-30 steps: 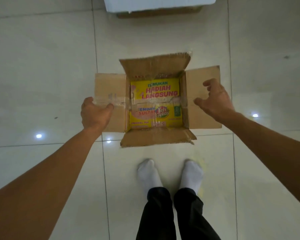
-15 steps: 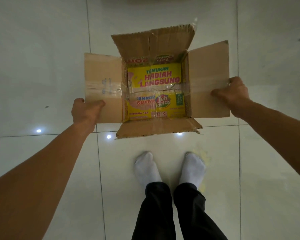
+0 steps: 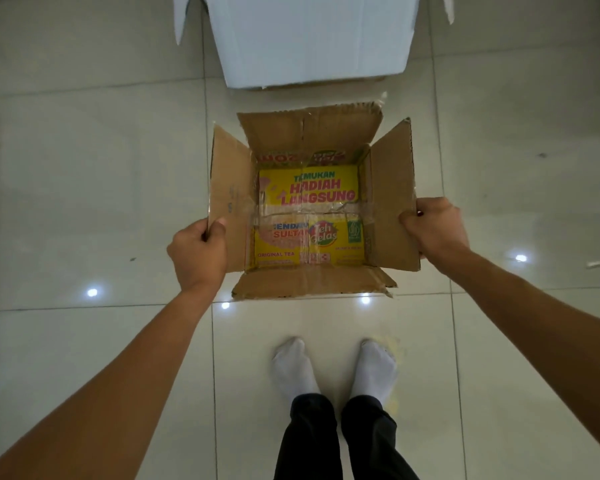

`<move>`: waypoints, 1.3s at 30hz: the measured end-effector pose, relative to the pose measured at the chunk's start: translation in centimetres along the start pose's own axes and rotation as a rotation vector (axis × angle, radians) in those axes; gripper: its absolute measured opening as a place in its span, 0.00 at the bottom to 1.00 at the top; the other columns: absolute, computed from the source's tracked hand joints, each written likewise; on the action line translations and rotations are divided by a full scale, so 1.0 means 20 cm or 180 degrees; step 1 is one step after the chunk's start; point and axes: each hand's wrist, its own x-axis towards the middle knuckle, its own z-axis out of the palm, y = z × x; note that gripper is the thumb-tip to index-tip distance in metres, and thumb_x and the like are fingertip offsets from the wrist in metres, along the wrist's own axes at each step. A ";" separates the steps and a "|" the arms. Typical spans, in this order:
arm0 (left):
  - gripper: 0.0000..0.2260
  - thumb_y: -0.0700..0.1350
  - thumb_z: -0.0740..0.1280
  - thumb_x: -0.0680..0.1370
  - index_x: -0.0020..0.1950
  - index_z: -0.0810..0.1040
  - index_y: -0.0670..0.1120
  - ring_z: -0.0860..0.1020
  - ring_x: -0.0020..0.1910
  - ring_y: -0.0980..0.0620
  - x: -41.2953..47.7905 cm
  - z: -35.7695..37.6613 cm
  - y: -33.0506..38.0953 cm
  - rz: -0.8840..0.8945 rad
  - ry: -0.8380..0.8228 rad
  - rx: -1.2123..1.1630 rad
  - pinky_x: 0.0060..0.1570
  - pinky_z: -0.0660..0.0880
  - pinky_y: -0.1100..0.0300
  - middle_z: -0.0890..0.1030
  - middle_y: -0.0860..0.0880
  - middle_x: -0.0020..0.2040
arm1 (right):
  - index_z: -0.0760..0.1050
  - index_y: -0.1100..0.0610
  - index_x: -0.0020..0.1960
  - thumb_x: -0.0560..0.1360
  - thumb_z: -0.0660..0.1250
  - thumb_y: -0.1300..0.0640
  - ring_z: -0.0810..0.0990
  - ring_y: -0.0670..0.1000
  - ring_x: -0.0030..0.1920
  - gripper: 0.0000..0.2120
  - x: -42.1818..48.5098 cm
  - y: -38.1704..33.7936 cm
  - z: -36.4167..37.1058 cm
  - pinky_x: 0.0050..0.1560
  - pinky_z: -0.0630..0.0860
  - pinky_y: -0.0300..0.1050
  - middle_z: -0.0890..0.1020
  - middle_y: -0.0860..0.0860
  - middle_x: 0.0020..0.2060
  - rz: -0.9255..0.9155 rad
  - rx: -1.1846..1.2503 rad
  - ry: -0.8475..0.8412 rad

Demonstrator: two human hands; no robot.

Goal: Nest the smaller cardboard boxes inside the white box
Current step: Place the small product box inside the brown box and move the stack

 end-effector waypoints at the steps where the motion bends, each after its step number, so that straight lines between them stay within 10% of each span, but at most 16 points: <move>1: 0.19 0.45 0.67 0.74 0.26 0.66 0.41 0.62 0.23 0.56 -0.01 -0.03 0.07 0.0038 0.0025 -0.0048 0.24 0.59 0.64 0.64 0.52 0.22 | 0.80 0.62 0.48 0.74 0.61 0.57 0.82 0.62 0.43 0.12 -0.02 -0.04 -0.06 0.43 0.81 0.60 0.83 0.61 0.43 -0.0050 -0.0018 0.0033; 12: 0.19 0.44 0.68 0.74 0.25 0.67 0.41 0.61 0.21 0.55 0.16 -0.39 0.91 0.0584 0.0349 -0.0448 0.20 0.56 0.68 0.63 0.54 0.18 | 0.75 0.65 0.37 0.74 0.61 0.57 0.78 0.62 0.36 0.13 -0.03 -0.58 -0.73 0.31 0.72 0.47 0.79 0.61 0.34 -0.0740 -0.0114 0.0617; 23: 0.21 0.42 0.68 0.71 0.22 0.62 0.47 0.61 0.17 0.57 0.84 -0.41 1.61 0.1012 0.0583 -0.0862 0.20 0.55 0.68 0.63 0.56 0.15 | 0.78 0.65 0.43 0.73 0.62 0.56 0.80 0.60 0.40 0.12 0.43 -1.31 -1.14 0.41 0.79 0.53 0.82 0.63 0.41 -0.1153 0.0053 0.1267; 39: 0.22 0.46 0.67 0.75 0.24 0.61 0.49 0.61 0.21 0.57 1.61 0.04 1.65 0.0649 0.0264 -0.0582 0.24 0.59 0.65 0.63 0.53 0.23 | 0.75 0.71 0.42 0.72 0.61 0.59 0.74 0.57 0.36 0.14 1.24 -1.69 -0.93 0.36 0.73 0.49 0.77 0.61 0.36 -0.1124 0.0144 0.0948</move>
